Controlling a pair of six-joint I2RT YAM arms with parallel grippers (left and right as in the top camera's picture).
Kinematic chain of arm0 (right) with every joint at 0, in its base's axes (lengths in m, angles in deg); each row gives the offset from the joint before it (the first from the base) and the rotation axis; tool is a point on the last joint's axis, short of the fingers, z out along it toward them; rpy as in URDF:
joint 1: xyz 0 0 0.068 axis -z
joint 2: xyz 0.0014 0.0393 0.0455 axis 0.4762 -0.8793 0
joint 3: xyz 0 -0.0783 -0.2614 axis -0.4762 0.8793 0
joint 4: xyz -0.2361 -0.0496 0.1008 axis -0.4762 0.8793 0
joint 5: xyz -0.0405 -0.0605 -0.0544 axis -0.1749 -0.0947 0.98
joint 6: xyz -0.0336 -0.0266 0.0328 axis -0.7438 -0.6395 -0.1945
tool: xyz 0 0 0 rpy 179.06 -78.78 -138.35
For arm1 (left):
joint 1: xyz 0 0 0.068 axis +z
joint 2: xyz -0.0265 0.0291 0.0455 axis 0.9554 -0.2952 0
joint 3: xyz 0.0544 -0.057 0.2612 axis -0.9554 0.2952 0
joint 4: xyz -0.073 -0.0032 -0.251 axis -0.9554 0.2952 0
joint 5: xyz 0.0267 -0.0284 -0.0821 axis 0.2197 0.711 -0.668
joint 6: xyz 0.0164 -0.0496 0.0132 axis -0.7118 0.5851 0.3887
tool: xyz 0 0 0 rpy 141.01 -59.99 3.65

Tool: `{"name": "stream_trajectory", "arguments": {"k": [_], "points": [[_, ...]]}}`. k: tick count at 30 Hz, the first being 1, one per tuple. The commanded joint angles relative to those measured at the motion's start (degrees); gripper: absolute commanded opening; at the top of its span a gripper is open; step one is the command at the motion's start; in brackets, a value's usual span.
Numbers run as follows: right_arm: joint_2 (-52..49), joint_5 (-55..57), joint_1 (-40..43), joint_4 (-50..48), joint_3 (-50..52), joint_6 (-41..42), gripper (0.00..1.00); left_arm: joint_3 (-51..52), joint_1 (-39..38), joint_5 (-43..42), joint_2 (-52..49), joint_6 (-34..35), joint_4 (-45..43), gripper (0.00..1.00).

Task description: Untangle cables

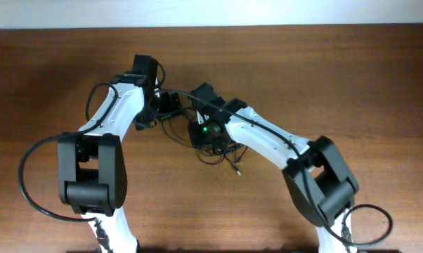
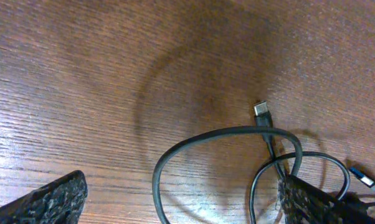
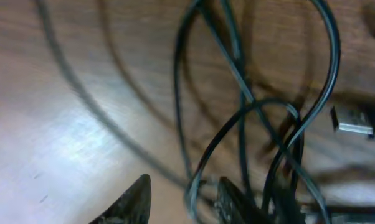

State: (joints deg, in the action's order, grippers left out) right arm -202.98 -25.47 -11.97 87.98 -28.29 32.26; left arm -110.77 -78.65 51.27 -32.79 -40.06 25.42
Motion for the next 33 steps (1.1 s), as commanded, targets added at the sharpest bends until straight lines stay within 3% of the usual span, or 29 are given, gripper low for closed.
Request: {"name": "stream_trajectory", "arguments": {"k": [1,7,9,10,11,15,19,20,23,25,26,29,33], "points": [[-2.9,5.0,-0.3,-2.1,-0.2,2.5,0.36,-0.1,0.0,-0.2,1.5,-0.1,0.0,0.99],[-5.4,5.4,-0.3,-5.4,-0.2,3.9,0.34,-0.1,0.0,-0.2,1.5,-0.1,0.0,0.99],[-6.0,5.4,-0.3,-5.4,-0.2,3.9,0.22,-0.1,0.0,-0.2,1.5,-0.1,0.0,0.99],[-6.0,5.3,-0.3,-5.4,-0.2,3.9,0.08,-0.1,0.0,-0.2,1.5,-0.1,0.0,0.99],[-5.7,5.0,-0.2,-5.2,-0.3,3.8,0.04,-0.1,0.0,-0.2,1.5,-0.1,0.0,0.99],[3.6,-8.5,3.1,-1.6,-2.6,-2.3,0.04,-0.1,-0.1,-2.3,1.5,-0.1,-0.4,0.99],[12.7,-12.9,4.5,-2.9,-2.6,-2.2,0.04,-0.1,-0.1,-5.2,1.5,-0.1,-0.8,0.91],[14.8,-15.2,4.7,-3.8,-2.6,-2.2,0.04,-0.1,-0.1,-5.7,1.5,-0.1,-0.9,0.86],[16.7,-20.9,5.1,-6.0,-2.6,-2.2,0.04,-0.1,-0.1,-5.6,1.5,-0.1,-1.0,0.46],[16.8,-29.5,6.2,-11.3,-2.6,-2.2,0.04,-0.1,-0.1,-5.6,1.5,-0.1,-1.0,0.07],[16.9,-33.6,6.8,-14.8,-2.6,-2.2,0.04,-0.1,-0.1,-5.5,1.5,-0.1,-1.0,0.0],[19.7,-38.4,8.3,-21.6,-2.6,-1.0,0.04,-0.1,-0.1,-5.4,1.5,-0.1,-0.9,0.0],[27.0,-36.9,10.1,-21.9,-2.6,-3.3,0.04,-0.1,-0.1,-5.4,1.5,-0.1,-0.9,0.0]]}}
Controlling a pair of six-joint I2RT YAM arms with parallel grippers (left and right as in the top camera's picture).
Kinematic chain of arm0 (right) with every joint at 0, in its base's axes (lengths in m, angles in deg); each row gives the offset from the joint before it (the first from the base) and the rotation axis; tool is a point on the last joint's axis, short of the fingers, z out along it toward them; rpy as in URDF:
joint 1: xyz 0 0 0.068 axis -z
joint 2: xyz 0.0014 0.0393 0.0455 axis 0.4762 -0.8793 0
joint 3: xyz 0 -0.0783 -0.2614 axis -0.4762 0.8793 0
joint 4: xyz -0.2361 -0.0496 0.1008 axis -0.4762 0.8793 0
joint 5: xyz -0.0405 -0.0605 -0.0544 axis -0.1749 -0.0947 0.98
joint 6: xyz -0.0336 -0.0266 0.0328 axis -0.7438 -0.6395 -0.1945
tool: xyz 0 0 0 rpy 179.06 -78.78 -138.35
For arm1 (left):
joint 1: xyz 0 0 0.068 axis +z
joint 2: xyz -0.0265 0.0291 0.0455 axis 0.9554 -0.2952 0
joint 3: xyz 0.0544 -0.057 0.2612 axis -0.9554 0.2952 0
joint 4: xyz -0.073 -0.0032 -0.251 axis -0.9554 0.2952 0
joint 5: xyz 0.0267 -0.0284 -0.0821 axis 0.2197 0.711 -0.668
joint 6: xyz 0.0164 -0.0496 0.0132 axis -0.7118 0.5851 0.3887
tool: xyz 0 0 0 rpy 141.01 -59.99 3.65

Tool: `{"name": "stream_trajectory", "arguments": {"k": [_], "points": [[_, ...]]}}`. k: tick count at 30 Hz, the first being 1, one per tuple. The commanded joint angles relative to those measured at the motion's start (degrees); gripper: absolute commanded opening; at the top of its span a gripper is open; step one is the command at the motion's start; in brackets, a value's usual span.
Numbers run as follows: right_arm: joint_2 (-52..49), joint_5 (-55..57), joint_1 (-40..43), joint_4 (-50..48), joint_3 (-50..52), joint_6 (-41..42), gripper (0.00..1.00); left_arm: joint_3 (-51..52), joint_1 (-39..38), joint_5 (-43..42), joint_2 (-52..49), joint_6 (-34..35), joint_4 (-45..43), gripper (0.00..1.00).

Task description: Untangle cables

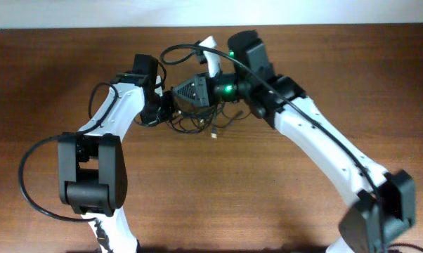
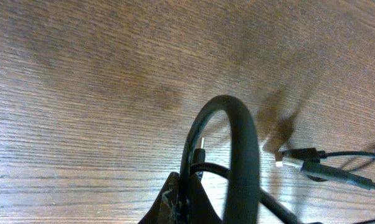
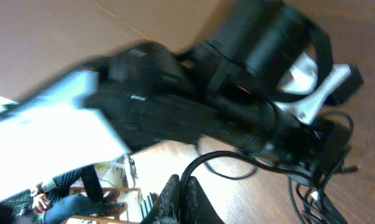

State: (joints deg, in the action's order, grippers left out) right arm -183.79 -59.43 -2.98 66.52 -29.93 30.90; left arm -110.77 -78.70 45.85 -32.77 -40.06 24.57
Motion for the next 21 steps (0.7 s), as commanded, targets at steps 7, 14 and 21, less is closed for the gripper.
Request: {"name": "stream_trajectory", "arguments": {"k": [7,14,21], "points": [[21.3,-3.2,8.9,0.5,-1.0,-1.9,0.04,-0.1,0.0,0.5,1.5,-0.1,0.1,0.0],[33.5,-3.2,23.4,6.8,-1.0,-1.9,0.04,-0.1,0.0,1.1,1.5,-0.1,0.1,0.0],[40.0,-3.1,46.4,23.0,-1.0,-1.9,0.04,0.0,0.0,1.6,1.5,-0.1,0.1,0.0]]}}
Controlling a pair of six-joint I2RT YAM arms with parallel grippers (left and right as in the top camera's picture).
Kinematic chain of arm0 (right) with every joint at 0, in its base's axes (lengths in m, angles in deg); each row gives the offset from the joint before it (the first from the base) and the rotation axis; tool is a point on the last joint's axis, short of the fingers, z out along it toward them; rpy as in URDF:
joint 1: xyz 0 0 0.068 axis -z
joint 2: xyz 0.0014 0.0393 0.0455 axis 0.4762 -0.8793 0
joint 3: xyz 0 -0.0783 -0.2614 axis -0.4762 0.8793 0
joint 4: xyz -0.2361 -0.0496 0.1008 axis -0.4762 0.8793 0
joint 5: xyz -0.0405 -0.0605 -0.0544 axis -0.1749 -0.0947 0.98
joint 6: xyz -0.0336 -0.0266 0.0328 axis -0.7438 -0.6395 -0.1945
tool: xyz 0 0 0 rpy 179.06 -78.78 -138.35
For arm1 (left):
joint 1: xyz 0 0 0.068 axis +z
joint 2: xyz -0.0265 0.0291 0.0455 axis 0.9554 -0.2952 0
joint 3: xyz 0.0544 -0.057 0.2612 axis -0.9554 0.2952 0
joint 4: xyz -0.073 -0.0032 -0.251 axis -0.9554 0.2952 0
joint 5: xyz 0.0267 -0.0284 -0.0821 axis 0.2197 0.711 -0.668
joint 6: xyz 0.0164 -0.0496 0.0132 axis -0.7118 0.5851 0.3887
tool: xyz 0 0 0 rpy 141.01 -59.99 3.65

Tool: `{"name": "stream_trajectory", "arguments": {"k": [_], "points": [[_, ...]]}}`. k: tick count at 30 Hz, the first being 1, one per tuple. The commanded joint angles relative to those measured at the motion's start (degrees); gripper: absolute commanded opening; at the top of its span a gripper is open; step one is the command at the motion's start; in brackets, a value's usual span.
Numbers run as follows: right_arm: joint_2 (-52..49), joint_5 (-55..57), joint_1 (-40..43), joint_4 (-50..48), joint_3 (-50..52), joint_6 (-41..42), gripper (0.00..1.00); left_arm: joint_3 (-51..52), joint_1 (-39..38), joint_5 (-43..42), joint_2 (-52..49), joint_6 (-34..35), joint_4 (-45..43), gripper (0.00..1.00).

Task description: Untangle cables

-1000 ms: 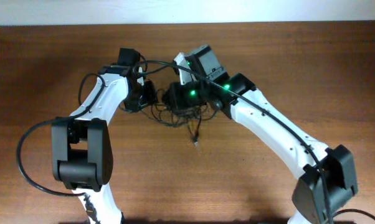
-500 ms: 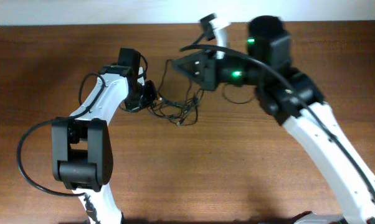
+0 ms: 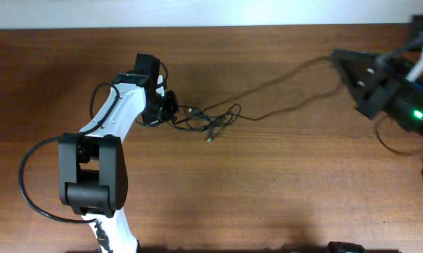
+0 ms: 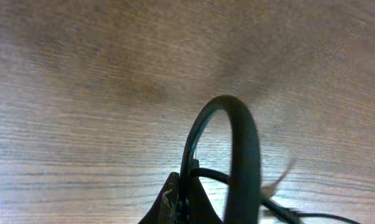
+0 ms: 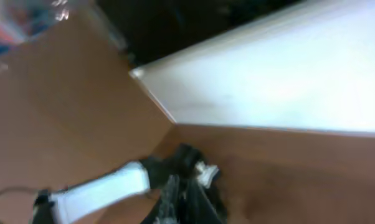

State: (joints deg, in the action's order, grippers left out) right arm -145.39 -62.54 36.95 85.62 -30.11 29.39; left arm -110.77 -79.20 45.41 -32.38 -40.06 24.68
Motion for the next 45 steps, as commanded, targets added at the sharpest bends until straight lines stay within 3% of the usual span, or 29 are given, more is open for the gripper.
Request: {"name": "stream_trajectory", "arguments": {"k": [1,6,9,10,11,12,13,14,24,29,35,38,41,45], "points": [[1.7,0.2,11.2,9.9,-0.8,-0.8,0.04,0.1,0.5,2.0,1.1,-0.1,0.0,0.0],[-0.3,0.2,28.0,21.8,-0.8,-4.5,0.04,0.1,0.5,2.0,1.1,-0.1,0.0,0.0],[-3.4,0.2,29.5,31.7,-0.2,-13.9,0.04,0.1,0.4,2.0,1.1,-0.1,-0.1,0.0],[-4.9,0.2,28.9,35.4,0.0,-17.8,0.08,0.1,0.4,2.0,1.1,-0.1,-0.1,0.0],[-6.3,0.2,28.3,37.6,0.1,-19.6,0.33,0.1,0.4,2.0,1.1,-0.1,0.0,0.0],[-8.3,0.2,26.9,39.9,0.6,-21.9,0.69,0.1,0.4,2.0,1.1,-0.1,0.0,0.0],[-10.0,0.2,24.9,40.8,1.4,-22.7,0.84,0.1,0.4,2.0,1.1,-0.1,0.0,0.0],[-11.2,0.2,23.1,40.9,2.3,-23.0,0.89,0.1,0.4,2.0,1.1,-0.1,0.0,0.0],[-24.4,4.7,-1.0,36.9,12.1,-23.4,0.9,0.1,0.4,2.0,1.1,-0.1,-0.1,0.03],[-30.2,5.3,-12.8,31.5,12.4,-23.4,0.9,0.1,0.4,2.0,1.1,-0.1,0.0,0.04],[-34.2,13.6,-26.4,24.5,12.4,-23.4,0.91,0.1,0.4,2.0,1.1,-0.1,-0.1,0.06],[-35.9,21.2,-33.2,20.5,12.4,-23.4,0.87,0.1,0.4,2.0,1.1,-0.1,0.0,0.06],[-38.2,31.5,-38.9,14.7,12.4,-23.4,0.75,0.1,0.4,2.0,1.1,-0.1,0.0,0.07],[-41.6,33.0,-42.0,9.6,12.4,-23.4,0.73,0.1,0.4,2.0,1.1,-0.1,-0.1,0.08]]}}
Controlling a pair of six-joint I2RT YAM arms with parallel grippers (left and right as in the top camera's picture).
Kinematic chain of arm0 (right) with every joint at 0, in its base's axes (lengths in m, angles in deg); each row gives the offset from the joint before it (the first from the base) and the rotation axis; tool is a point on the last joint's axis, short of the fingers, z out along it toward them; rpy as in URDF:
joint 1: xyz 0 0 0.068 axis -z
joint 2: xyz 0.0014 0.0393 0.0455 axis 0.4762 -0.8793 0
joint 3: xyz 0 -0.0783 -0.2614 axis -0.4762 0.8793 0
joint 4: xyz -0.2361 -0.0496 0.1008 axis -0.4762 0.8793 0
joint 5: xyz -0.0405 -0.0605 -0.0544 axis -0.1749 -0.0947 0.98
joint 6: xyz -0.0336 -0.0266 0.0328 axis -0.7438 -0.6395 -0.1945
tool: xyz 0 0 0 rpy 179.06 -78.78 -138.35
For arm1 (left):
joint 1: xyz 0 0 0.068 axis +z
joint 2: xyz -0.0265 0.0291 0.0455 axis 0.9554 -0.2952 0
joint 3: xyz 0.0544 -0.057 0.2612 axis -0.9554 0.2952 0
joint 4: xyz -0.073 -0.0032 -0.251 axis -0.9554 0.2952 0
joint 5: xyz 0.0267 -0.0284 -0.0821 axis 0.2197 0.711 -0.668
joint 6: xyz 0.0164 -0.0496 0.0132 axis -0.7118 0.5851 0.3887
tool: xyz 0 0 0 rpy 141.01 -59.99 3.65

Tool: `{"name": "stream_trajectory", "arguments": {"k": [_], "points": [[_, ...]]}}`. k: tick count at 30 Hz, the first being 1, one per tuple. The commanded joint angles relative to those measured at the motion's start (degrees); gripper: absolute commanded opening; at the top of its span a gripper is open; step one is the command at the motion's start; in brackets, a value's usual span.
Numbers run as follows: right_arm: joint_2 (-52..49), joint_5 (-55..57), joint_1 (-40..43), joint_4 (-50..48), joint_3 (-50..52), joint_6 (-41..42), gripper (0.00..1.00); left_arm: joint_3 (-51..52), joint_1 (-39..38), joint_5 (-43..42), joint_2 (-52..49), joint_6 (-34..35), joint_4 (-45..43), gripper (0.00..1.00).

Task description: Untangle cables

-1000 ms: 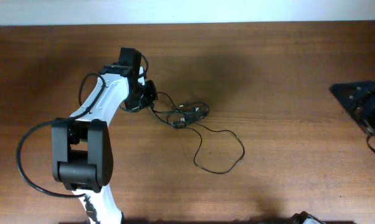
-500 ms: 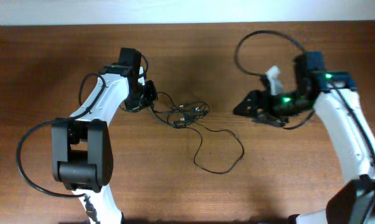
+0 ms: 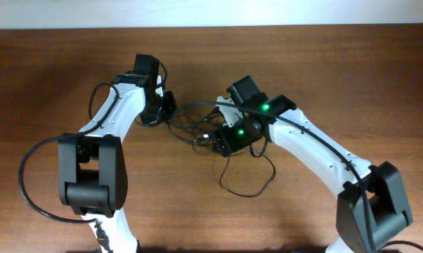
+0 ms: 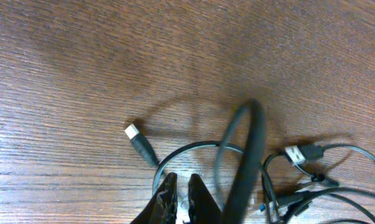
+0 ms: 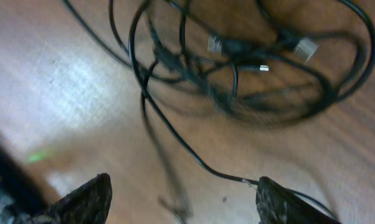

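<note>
A tangle of thin black cables [image 3: 197,126] lies on the wooden table between my two grippers. My left gripper [image 3: 168,111] sits at the tangle's left edge. In the left wrist view its fingers [image 4: 170,194] are pinched on a thin black cable, with a USB plug [image 4: 134,133] lying just ahead. My right gripper [image 3: 222,143] hovers at the tangle's right side. In the right wrist view it [image 5: 184,205] stands wide open over the table, a thin cable [image 5: 175,134] running loose between its fingers, and the knot with its plugs [image 5: 237,62] lies ahead.
One loose cable loop [image 3: 245,195] trails toward the front of the brown table [image 3: 338,84]. The white wall edge runs along the back. Both white arms arch over the table's middle.
My right gripper was at the far right back of the table, shut on a cable stretched out from the tangle. Now it is back beside the tangle, open, and that cable lies slack in a loop.
Both grippers were low over the tangle, the left one open. Then both were shut on cables, the right one raised beside the left. Then the right held a strand stretched far to the right. Now it is open at the tangle; the left still pinches its cable.
</note>
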State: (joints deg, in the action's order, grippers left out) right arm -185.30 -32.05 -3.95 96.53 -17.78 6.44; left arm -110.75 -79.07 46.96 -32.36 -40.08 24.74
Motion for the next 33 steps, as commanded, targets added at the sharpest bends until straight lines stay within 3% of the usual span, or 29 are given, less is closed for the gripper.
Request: {"name": "stream_trajectory", "arguments": {"k": [1,15,18,19,22,25,27,30,33], "points": [[-2.1,2.5,-1.4,-1.6,0.1,-0.4,0.73,0.1,0.3,0.4,1.1,-0.1,-0.1,0.08],[-7.0,2.3,-5.1,-2.2,0.9,0.0,0.71,0.1,0.3,0.4,1.1,-0.1,-0.1,0.08],[-7.0,2.3,-5.1,-2.9,0.9,0.0,0.8,0.1,0.3,0.4,1.1,-0.1,-0.1,0.09],[-7.0,2.3,-5.1,-3.6,0.9,0.0,0.79,0.1,0.3,0.4,1.1,-0.1,-0.1,0.09],[-7.0,2.3,-5.1,-3.6,0.9,2.1,0.53,0.1,0.3,0.4,1.1,-0.1,-0.1,0.08],[-7.0,2.8,-5.1,-3.7,2.2,2.2,0.05,0.1,0.3,0.4,1.1,-0.1,-0.1,0.08],[-7.0,2.9,-5.1,-3.7,2.8,2.2,0.04,0.1,0.3,0.4,1.1,-0.1,-0.1,0.08],[-7.0,6.0,-5.1,-3.7,2.8,2.2,0.25,0.1,0.3,0.4,1.1,-0.1,-0.1,0.08],[-7.0,5.9,-5.1,-3.9,2.8,2.2,0.25,0.1,0.3,0.4,1.1,-0.1,-0.1,0.08]]}}
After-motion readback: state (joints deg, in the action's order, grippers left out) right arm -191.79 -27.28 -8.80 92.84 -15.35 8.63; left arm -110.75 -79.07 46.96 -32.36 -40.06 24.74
